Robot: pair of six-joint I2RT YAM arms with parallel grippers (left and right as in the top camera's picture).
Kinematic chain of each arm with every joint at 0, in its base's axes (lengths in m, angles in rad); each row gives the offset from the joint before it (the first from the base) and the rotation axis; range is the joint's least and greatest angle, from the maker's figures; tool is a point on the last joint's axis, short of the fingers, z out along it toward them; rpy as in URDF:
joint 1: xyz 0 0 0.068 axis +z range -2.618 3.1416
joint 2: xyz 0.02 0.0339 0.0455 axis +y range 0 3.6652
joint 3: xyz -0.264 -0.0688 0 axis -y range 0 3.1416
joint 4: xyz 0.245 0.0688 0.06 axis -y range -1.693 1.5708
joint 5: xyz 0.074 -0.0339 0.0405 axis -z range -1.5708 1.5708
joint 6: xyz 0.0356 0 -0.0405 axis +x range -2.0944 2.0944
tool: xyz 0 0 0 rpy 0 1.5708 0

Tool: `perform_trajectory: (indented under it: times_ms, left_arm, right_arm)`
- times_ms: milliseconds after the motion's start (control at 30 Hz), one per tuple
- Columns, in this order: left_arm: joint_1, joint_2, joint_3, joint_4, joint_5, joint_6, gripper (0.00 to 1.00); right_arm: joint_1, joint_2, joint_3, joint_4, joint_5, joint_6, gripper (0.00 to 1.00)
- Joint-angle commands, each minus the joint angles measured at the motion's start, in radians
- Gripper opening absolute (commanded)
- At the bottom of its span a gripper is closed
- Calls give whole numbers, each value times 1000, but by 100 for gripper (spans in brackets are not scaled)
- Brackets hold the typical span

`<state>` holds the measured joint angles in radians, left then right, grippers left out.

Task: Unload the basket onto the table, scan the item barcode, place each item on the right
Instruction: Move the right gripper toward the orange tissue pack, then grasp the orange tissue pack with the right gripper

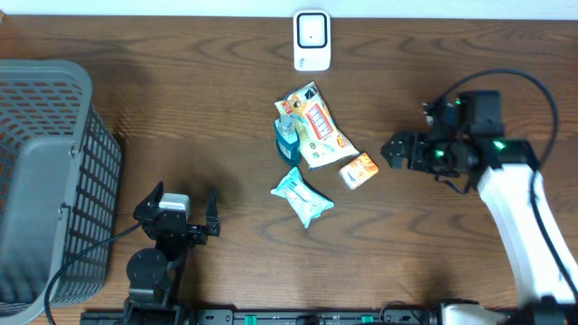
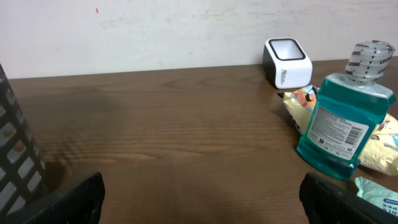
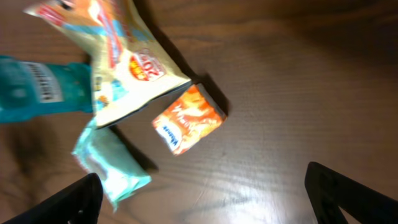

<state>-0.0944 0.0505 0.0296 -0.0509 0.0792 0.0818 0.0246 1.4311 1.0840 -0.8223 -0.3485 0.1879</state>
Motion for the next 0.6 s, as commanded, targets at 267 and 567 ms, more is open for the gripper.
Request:
perform_trajectory:
  times_ms: [267, 567]
  left_arm:
    - [3, -1, -13, -38, 14, -2, 100]
    - [3, -1, -13, -39, 14, -2, 100]
  right_arm:
    - [30, 321, 14, 140, -146, -201, 92]
    - [30, 401, 14, 193, -256, -380, 82]
